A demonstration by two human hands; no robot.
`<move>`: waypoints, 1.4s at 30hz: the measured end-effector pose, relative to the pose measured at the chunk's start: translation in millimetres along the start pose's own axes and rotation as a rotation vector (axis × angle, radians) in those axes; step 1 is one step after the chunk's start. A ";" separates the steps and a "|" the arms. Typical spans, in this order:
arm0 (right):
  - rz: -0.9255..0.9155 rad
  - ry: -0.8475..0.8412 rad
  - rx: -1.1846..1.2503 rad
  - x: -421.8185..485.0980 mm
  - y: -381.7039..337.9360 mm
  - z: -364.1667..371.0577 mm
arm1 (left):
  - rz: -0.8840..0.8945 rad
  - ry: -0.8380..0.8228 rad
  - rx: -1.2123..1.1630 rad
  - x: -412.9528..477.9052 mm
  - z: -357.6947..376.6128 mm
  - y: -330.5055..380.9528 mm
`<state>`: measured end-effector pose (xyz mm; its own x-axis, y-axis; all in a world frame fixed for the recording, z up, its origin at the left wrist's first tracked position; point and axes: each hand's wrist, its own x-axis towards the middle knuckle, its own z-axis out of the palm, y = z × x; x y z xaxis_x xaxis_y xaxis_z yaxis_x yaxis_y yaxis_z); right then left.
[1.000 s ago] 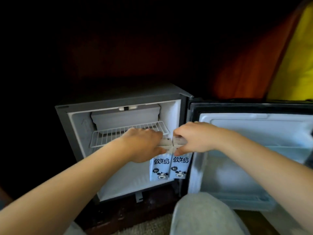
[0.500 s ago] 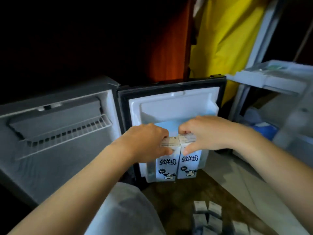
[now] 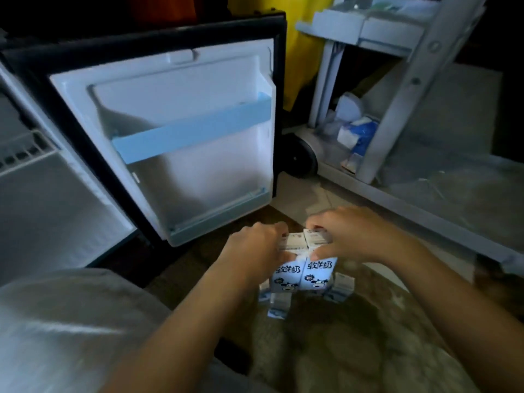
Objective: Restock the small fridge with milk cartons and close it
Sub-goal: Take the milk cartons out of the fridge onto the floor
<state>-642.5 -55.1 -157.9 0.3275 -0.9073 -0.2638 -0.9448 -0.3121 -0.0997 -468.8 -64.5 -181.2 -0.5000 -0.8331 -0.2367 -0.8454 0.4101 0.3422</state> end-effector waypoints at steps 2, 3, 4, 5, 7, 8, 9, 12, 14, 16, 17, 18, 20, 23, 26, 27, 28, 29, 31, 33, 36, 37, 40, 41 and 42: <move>0.046 0.000 0.026 -4.5 12.6 18.4 | -0.021 -0.031 -0.042 8.8 22.2 9.0; 0.076 -0.002 0.039 -6.5 18.9 28.5 | -0.027 -0.049 -0.062 12.9 32.5 13.3; 0.104 -0.003 0.048 -8.5 24.5 39.1 | -0.031 -0.068 -0.079 16.4 42.1 17.1; 0.130 -0.005 0.057 -10.5 30.0 49.6 | -0.030 -0.086 -0.096 20.1 51.4 20.2; 0.171 -0.010 0.082 -15.1 39.0 70.6 | -0.032 -0.137 -0.134 27.7 69.4 24.8; 0.189 -0.022 0.097 -17.0 43.4 81.8 | -0.040 -0.170 -0.148 31.9 78.2 26.4; 0.204 -0.036 0.116 -18.8 47.2 92.4 | -0.052 -0.207 -0.152 36.6 87.3 27.9; 0.266 -0.062 0.181 -20.2 57.6 127.3 | -0.070 -0.306 -0.119 50.1 113.4 32.1; 0.304 -0.071 0.229 -17.7 61.6 150.5 | -0.084 -0.323 -0.122 57.5 128.9 31.5; 0.341 -0.067 0.263 -15.5 64.4 171.3 | -0.112 -0.335 -0.142 63.8 145.8 30.2; 0.359 -0.058 0.277 -14.9 65.8 180.5 | -0.129 -0.353 -0.149 66.3 153.6 29.8; 0.374 -0.054 0.284 -14.3 67.2 189.1 | -0.152 -0.368 -0.164 68.3 161.6 29.1; 0.403 -0.083 0.277 -13.0 68.4 203.4 | -0.181 -0.352 -0.224 70.1 174.2 28.3; 0.455 -0.148 0.284 -11.7 70.0 220.5 | -0.182 -0.351 -0.223 74.1 190.3 29.1; 0.482 -0.195 0.320 -13.5 71.3 234.4 | -0.192 -0.389 -0.176 80.0 204.0 32.9; 0.492 -0.202 0.320 -14.5 71.9 238.4 | -0.198 -0.405 -0.155 82.3 207.2 34.8; 0.509 -0.205 0.313 -15.0 72.1 241.3 | -0.205 -0.412 -0.134 84.6 210.4 36.3; 0.525 -0.207 0.299 -15.1 72.1 243.4 | -0.213 -0.410 -0.121 86.2 213.0 37.5; 0.549 -0.213 0.281 -13.6 71.4 245.2 | -0.232 -0.406 -0.123 89.0 217.9 38.1; 0.562 -0.199 0.310 -10.7 71.5 246.9 | -0.242 -0.401 -0.121 91.5 221.2 36.5; 0.572 -0.149 0.351 -9.6 71.9 249.6 | -0.233 -0.395 -0.110 93.0 224.9 33.5; 0.570 -0.133 0.361 -10.1 72.0 251.1 | -0.224 -0.393 -0.114 92.4 225.8 33.3; 0.556 -0.128 0.396 -12.1 70.8 253.9 | -0.235 -0.382 -0.163 90.7 228.4 31.3; 0.551 -0.129 0.406 -12.2 70.7 254.3 | -0.247 -0.378 -0.188 90.4 229.0 30.4; 0.547 -0.123 0.419 -11.4 70.5 254.8 | -0.259 -0.380 -0.210 90.9 229.9 29.1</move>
<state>-710.8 5.0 -406.3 -0.1719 -0.8569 -0.4860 -0.8998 0.3374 -0.2767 -582.0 -43.0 -401.8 -0.3445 -0.6876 -0.6391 -0.9144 0.0915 0.3944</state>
